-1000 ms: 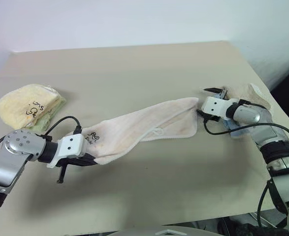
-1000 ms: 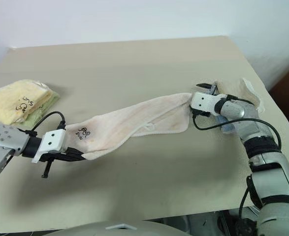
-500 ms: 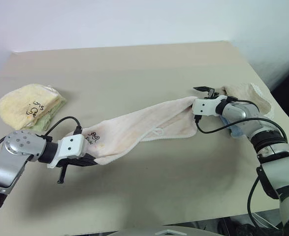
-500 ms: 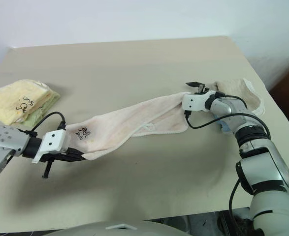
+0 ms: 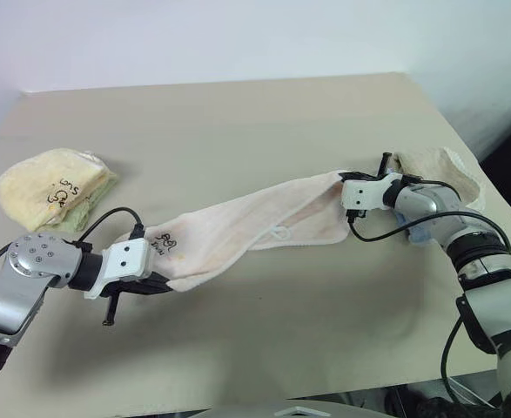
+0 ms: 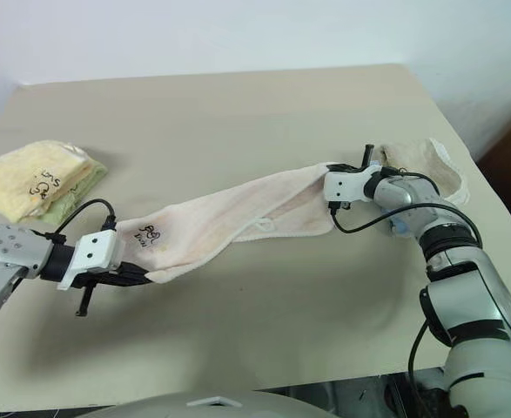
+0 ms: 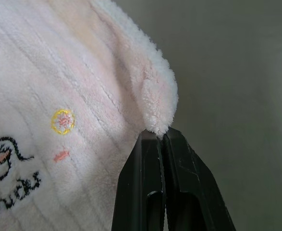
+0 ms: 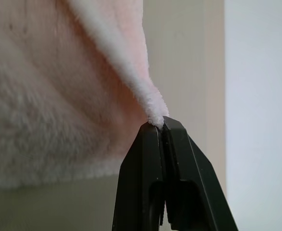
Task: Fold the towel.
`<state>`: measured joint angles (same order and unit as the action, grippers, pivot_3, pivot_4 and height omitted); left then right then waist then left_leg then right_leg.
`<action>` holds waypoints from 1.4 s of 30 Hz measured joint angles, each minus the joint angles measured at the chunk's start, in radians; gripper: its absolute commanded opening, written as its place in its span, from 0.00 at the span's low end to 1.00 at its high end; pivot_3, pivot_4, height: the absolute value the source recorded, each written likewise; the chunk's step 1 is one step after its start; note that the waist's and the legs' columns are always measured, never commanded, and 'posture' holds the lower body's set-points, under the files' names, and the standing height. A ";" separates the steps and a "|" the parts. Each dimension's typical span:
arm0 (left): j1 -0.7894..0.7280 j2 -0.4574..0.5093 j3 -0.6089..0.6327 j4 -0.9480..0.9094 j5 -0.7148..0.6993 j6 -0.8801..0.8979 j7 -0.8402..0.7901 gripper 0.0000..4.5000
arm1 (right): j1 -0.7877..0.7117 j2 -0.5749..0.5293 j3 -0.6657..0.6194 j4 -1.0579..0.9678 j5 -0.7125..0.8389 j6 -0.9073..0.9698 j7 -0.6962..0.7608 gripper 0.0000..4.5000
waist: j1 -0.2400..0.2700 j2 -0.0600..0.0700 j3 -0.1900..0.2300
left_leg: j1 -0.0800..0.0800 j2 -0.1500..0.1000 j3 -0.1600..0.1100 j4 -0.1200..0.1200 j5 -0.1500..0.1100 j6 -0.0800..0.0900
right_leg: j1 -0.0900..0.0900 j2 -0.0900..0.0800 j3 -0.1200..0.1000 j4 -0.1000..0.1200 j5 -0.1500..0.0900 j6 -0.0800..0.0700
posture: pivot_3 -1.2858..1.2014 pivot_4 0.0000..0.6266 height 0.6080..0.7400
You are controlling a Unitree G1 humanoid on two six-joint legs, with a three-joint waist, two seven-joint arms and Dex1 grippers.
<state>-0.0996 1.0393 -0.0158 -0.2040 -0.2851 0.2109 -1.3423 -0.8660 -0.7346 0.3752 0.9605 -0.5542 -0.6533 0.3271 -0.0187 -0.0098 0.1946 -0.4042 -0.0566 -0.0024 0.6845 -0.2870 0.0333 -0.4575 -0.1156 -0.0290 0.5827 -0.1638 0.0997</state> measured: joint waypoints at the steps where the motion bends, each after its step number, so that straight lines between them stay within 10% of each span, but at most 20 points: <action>1: -0.019 -0.028 0.004 0.008 -0.011 0.016 0.020 0.00 | 0.012 -0.006 -0.004 -0.015 0.006 0.003 0.001 0.00 | 0.002 0.000 0.000 | 0.000 0.000 0.000 0.000 0.000 0.000 | 0.000 0.000 0.000 0.000 0.000 0.000 | 0.52 0.24 0.91; 11: -0.536 -0.346 0.246 0.395 -0.131 0.221 0.548 0.00 | 0.011 -0.014 -0.159 -0.135 0.232 0.131 0.170 0.00 | -0.004 -0.001 0.000 | 0.017 0.000 -0.002 -0.002 0.001 -0.002 | 0.017 0.001 -0.001 0.001 0.001 0.001 | 0.52 0.24 0.91; 22: -0.838 -0.310 0.345 0.653 -0.168 0.174 0.614 0.00 | -0.245 -0.080 -0.300 -0.149 0.424 0.257 0.383 0.00 | -0.002 -0.001 0.000 | 0.012 0.000 -0.001 -0.003 0.003 -0.006 | 0.013 0.000 0.000 -0.001 0.001 0.001 | 0.52 0.24 0.91; 27: -0.688 -0.224 0.392 0.566 -0.238 0.230 0.500 0.00 | -0.086 -0.153 -0.375 -0.424 0.620 0.425 0.602 0.00 | 0.002 -0.001 0.000 | 0.011 0.000 -0.001 -0.003 -0.001 0.001 | 0.014 -0.001 0.000 -0.003 0.001 0.001 | 0.52 0.24 0.91; 35: -0.039 -0.138 0.483 0.149 -0.353 0.405 0.319 0.00 | 0.637 -0.262 -0.437 -1.083 0.880 0.833 0.817 0.00 | 0.009 -0.001 0.001 | 0.012 0.000 -0.001 0.000 -0.004 0.001 | 0.014 -0.004 0.001 -0.003 0.000 0.001 | 0.52 0.24 0.91; 42: 0.190 -0.113 0.576 -0.023 -0.391 0.482 0.282 0.00 | 0.781 -0.298 -0.503 -1.300 0.982 1.000 0.841 0.00 | 0.008 0.000 0.000 | 0.015 0.006 -0.001 -0.001 -0.005 -0.001 | 0.017 -0.002 0.000 -0.004 -0.005 0.001 | 0.52 0.24 0.91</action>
<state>0.0908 0.9261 0.5597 -0.2274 -0.6764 0.6934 -1.0599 -0.0845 -1.0323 -0.1274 -0.3400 0.4276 0.3471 1.1682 -0.0106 -0.0099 0.1949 -0.3894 -0.0505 -0.0035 0.6838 -0.2923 0.0319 -0.4407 -0.1180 -0.0289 0.5784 -0.1688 0.1005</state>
